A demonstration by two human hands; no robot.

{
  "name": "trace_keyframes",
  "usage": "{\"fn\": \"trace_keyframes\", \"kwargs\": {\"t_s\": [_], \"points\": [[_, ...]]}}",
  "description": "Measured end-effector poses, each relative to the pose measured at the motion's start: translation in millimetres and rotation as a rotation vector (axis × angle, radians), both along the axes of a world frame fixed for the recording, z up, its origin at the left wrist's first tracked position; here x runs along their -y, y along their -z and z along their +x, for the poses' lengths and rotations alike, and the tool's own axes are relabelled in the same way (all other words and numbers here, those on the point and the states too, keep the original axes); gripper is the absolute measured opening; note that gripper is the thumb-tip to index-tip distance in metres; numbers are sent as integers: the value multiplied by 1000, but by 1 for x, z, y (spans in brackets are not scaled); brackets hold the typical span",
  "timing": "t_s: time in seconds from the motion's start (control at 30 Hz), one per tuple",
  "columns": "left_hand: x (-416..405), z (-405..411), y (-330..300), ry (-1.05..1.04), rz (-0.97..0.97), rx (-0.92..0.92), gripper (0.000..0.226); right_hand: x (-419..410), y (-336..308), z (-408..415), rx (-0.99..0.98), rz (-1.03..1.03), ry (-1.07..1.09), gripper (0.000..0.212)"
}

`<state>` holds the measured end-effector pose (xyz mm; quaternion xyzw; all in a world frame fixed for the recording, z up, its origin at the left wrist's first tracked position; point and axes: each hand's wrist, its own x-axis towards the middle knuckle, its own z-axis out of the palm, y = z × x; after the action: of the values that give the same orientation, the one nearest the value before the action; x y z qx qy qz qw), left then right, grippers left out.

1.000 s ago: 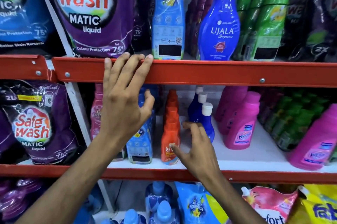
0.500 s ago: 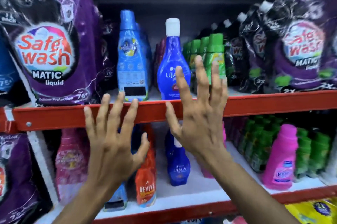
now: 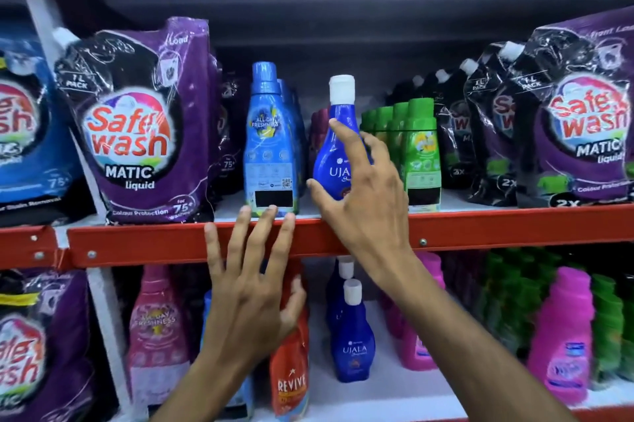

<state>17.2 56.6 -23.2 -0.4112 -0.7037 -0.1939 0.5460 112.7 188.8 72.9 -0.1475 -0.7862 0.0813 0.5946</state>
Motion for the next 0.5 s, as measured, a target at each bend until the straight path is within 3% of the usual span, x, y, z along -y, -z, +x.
{"fn": "trace_keyframes", "kwargs": {"t_s": [0.3, 0.5], "points": [[0, 1, 0, 7, 6, 0, 88, 17, 0, 47, -375, 103, -154, 70], [-2, 3, 1, 10, 26, 23, 85, 22, 56, 89, -277, 175, -212, 74]]}}
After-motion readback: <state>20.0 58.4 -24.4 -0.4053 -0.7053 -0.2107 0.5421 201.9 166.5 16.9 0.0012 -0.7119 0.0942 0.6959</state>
